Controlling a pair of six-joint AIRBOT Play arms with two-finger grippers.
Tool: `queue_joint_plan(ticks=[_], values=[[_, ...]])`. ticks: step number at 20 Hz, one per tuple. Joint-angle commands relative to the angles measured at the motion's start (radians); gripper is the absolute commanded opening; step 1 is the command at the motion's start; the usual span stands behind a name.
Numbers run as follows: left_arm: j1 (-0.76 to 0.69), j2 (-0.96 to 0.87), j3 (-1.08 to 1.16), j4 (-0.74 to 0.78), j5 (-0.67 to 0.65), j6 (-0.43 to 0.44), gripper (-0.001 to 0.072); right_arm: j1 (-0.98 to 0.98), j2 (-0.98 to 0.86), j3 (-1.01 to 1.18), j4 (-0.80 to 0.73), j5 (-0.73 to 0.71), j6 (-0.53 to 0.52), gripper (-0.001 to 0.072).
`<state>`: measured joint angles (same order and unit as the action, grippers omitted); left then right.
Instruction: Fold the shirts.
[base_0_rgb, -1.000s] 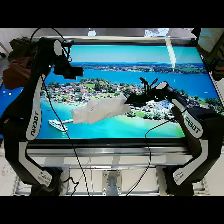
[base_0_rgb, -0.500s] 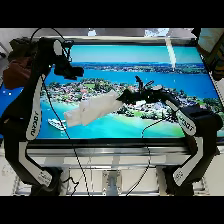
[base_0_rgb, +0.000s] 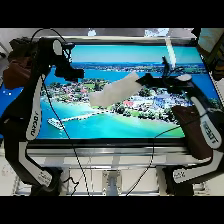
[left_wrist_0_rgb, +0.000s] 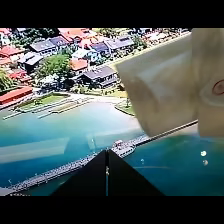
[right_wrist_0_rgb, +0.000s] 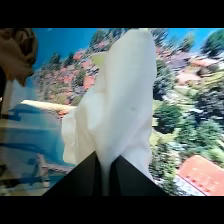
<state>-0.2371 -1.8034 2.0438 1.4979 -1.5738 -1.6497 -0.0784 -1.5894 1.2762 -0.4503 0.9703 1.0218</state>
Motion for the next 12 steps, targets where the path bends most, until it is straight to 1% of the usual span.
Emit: queue_joint_plan(ticks=[1, 2, 4, 6, 9, 11, 12], values=[[0.000, 0.000, 0.000, -0.090, -0.001, 0.000, 0.0023, -0.129, 0.183, 0.001, -0.549, 0.064, 0.281, 0.0026], [0.000, 0.000, 0.000, -0.118, 0.007, 0.000, 0.0023, -0.166, 0.243, 0.001, -0.708, 0.132, 0.341, 0.0026], [0.000, 0.000, 0.000, -0.178, 0.022, 0.000, 0.0023, -0.229, 0.360, 0.000, -0.967, 0.248, 0.396, 0.0026], [0.000, 0.000, 0.000, -0.238, 0.036, 0.001, 0.0023, -0.292, 0.479, 0.000, -1.127, 0.345, 0.400, 0.0027], [0.000, 0.000, 0.000, -0.303, 0.039, 0.008, 0.0023, -0.406, 0.645, -0.002, -1.241, 0.477, 0.379, 0.0027], [-0.001, 0.000, 0.000, -0.338, 0.039, 0.023, 0.0023, -0.503, 0.721, -0.014, -1.298, 0.546, 0.335, 0.0026], [0.000, 0.000, 0.000, -0.356, 0.040, 0.026, 0.0023, -0.559, 0.752, -0.044, -1.298, 0.575, 0.306, 0.0026]])
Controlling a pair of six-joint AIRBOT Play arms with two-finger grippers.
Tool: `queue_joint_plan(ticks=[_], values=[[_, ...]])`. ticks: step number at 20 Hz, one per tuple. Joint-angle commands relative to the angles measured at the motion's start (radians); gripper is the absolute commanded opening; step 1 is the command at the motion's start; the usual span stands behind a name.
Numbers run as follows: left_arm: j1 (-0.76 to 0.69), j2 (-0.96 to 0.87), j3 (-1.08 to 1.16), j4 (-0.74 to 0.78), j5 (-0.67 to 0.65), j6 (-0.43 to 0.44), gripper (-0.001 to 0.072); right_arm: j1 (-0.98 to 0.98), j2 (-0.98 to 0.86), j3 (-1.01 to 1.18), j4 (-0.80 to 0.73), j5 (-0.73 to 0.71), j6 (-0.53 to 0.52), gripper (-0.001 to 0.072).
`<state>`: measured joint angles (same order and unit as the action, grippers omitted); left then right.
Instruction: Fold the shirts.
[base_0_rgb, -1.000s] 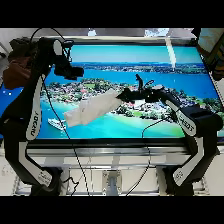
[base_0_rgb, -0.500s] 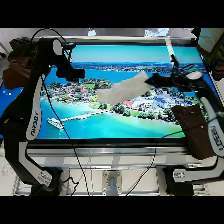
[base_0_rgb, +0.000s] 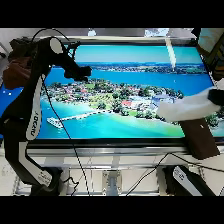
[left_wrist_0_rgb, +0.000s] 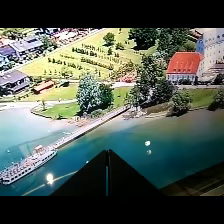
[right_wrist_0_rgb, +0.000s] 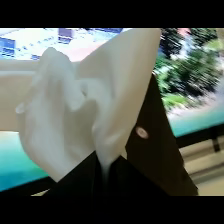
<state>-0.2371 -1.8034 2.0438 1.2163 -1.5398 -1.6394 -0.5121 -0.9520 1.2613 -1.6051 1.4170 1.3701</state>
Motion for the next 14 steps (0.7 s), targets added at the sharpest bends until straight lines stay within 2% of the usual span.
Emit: queue_joint_plan(ticks=[1, 4, 5, 7, 8, 10, 12, 13, 14], values=[[-0.001, 0.000, 0.000, -0.090, 0.007, 0.017, 0.0023, -0.173, 0.137, -0.074, -0.142, 0.146, -0.043, 0.0026], [-0.001, 0.000, 0.000, -0.142, -0.013, 0.050, 0.0023, -0.241, 0.159, -0.283, -0.106, 0.163, -0.063, 0.0037], [-0.001, 0.000, 0.000, -0.147, -0.018, 0.053, 0.0023, -0.241, 0.159, -0.353, -0.116, 0.163, -0.063, 0.0114], [-0.001, 0.000, 0.000, -0.147, -0.023, 0.055, 0.0023, -0.244, 0.159, -0.443, -0.120, 0.158, -0.061, 0.0368], [-0.001, 0.000, 0.000, -0.148, -0.025, 0.055, 0.0023, -0.244, 0.161, -0.462, -0.118, 0.139, -0.053, 0.0393], [-0.001, 0.000, 0.000, -0.167, -0.030, 0.055, 0.0023, -0.243, 0.198, -0.464, -0.047, 0.016, -0.032, 0.0393], [-0.001, 0.000, 0.000, -0.214, -0.020, 0.055, 0.0023, -0.243, 0.277, -0.465, 0.240, -0.159, -0.036, 0.0393], [-0.003, 0.000, 0.000, -0.245, -0.013, 0.055, 0.0023, -0.243, 0.317, -0.468, 0.491, -0.245, -0.074, 0.0392], [-0.010, 0.000, 0.000, -0.263, -0.006, 0.055, 0.0023, -0.243, 0.346, -0.468, 0.752, -0.297, -0.161, 0.0391]])
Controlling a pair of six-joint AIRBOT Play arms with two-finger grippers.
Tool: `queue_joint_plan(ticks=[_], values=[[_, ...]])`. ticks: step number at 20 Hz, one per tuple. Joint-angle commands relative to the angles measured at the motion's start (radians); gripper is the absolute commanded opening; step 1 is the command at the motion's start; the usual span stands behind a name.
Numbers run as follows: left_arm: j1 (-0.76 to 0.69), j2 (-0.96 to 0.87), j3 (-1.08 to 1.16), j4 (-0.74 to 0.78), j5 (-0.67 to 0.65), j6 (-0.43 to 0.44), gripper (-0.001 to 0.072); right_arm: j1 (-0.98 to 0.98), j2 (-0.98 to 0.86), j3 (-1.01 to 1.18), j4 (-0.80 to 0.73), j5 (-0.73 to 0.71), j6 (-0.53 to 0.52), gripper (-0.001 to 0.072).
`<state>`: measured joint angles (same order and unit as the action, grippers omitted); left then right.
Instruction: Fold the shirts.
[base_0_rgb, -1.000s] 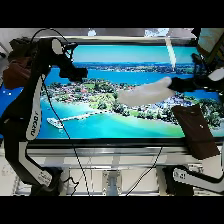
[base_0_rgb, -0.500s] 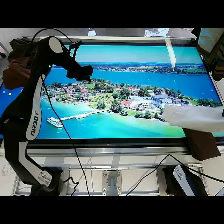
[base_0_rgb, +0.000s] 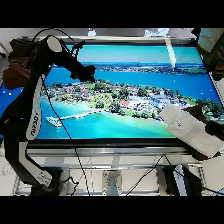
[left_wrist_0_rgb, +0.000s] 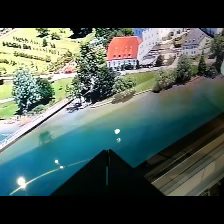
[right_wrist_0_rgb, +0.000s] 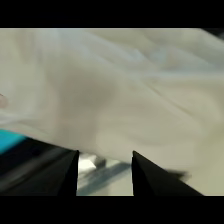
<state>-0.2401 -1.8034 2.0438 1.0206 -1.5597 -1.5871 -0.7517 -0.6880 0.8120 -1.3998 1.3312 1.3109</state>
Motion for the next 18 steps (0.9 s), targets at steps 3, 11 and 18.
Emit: queue_joint_plan(ticks=[3, 11, 18], values=[[-0.060, 0.000, -0.006, -0.071, 0.012, 0.014, 0.0023, 0.002, 0.110, -0.018, 1.206, -0.188, -0.521, 0.0389], [-0.310, 0.038, -0.027, 0.218, -0.291, 0.083, 0.0015, 0.183, 0.110, -0.037, 0.623, 0.160, -0.397, 0.0388], [-0.365, 0.271, -0.030, 0.357, -0.289, -0.009, 0.0015, 0.274, 0.110, -0.209, 0.748, 0.179, -0.247, 0.0389]])
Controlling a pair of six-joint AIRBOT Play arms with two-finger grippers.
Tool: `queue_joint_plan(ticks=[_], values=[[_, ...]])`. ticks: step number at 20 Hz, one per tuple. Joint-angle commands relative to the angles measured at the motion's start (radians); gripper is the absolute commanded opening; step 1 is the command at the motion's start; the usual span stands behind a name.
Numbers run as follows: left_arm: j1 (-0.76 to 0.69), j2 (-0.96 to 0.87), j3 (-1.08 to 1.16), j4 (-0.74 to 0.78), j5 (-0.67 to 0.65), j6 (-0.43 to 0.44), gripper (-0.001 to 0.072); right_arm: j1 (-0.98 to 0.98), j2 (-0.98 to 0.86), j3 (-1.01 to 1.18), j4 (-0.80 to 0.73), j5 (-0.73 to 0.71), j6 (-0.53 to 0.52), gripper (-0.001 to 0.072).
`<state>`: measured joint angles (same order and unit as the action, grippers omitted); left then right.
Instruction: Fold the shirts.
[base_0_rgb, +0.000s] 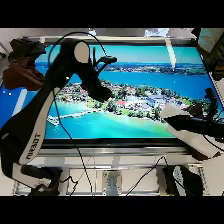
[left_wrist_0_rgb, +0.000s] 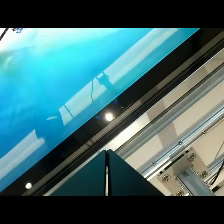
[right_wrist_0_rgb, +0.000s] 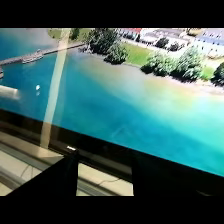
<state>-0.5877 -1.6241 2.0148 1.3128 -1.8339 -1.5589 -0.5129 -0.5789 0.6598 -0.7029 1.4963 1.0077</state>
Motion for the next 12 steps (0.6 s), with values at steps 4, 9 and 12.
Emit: queue_joint_plan(ticks=[4, 9, 12], values=[[-0.019, 0.220, -0.006, 0.127, -0.012, -0.107, 0.0015, 0.080, 0.001, -0.089, 0.220, -0.023, 0.070, 0.0388], [-0.039, 0.357, -0.162, 0.127, -0.012, -0.132, 0.0015, 0.156, 0.001, -0.089, 0.343, -0.071, 0.066, 0.0389], [-0.043, 0.465, -0.357, 0.129, -0.012, -0.167, 0.0015, 0.165, 0.001, -0.089, 0.344, -0.054, 0.068, 0.0388]])
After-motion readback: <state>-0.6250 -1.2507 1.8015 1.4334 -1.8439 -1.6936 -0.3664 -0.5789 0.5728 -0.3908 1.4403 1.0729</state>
